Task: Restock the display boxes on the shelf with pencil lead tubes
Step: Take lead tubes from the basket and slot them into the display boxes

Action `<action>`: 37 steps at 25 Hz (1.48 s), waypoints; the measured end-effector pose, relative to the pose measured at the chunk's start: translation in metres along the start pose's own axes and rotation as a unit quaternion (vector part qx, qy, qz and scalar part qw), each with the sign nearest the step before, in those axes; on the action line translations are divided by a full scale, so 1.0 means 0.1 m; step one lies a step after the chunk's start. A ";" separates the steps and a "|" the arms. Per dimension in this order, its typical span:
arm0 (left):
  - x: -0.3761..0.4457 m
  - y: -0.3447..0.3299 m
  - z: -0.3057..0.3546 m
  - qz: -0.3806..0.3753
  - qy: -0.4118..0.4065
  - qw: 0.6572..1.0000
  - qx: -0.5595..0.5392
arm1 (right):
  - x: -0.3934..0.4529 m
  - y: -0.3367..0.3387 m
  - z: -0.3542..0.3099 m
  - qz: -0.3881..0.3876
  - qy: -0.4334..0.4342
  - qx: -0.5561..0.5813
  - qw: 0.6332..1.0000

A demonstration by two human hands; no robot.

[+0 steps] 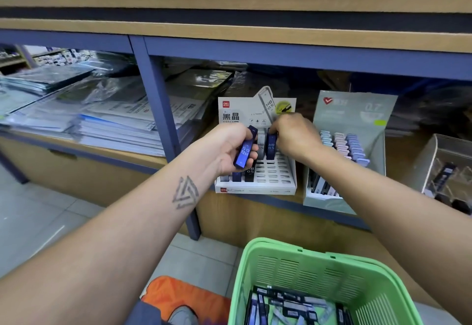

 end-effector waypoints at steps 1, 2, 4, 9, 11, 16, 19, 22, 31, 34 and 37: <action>0.00 0.00 0.00 -0.003 0.004 1.000 -0.007 | 0.02 0.00 0.01 -0.012 -0.013 0.012 1.000; -0.01 -0.01 -0.01 -0.004 0.002 1.000 -0.011 | 0.04 0.04 0.02 -0.015 -0.037 0.053 0.998; -0.01 -0.02 -0.01 -0.011 -0.014 1.000 -0.008 | 0.06 0.16 0.04 -0.018 -0.123 0.247 0.961; -0.05 -0.02 0.01 -0.032 -0.037 0.998 -0.026 | -0.08 0.42 -0.09 -0.117 -0.172 0.502 0.840; -0.05 -0.01 0.00 -0.033 -0.026 0.999 -0.034 | -0.09 0.44 -0.07 -0.093 -0.174 0.496 0.845; -0.06 0.03 0.00 -0.038 -0.007 0.999 -0.026 | -0.09 0.51 0.05 -0.049 -0.203 0.540 0.816; -0.03 0.03 0.02 -0.006 -0.036 0.995 -0.090 | -0.12 0.51 0.11 -0.075 -0.216 0.537 0.812; 0.01 0.03 0.04 0.030 -0.073 0.991 -0.108 | -0.19 0.53 0.15 -0.087 -0.156 0.453 0.874; 0.03 -0.06 0.07 0.080 -0.232 0.968 0.054 | -0.15 0.47 -0.02 -0.070 0.032 0.318 0.945; 0.08 0.01 0.09 0.147 -0.358 0.881 0.273 | -0.14 0.34 0.05 0.001 -0.039 0.288 0.957; 0.15 0.02 -0.04 0.124 -0.436 0.759 0.467 | -0.17 0.13 0.08 0.050 -0.045 0.195 0.978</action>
Point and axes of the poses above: each hand's wrist, its own x-axis towards the middle knuckle, its own y-axis out of the back of the hand, z = x × y, the point moved 1 cm from there along x, towards the middle knuckle, and after that the axes turned 11 degrees about z, right-handed, at the moved point
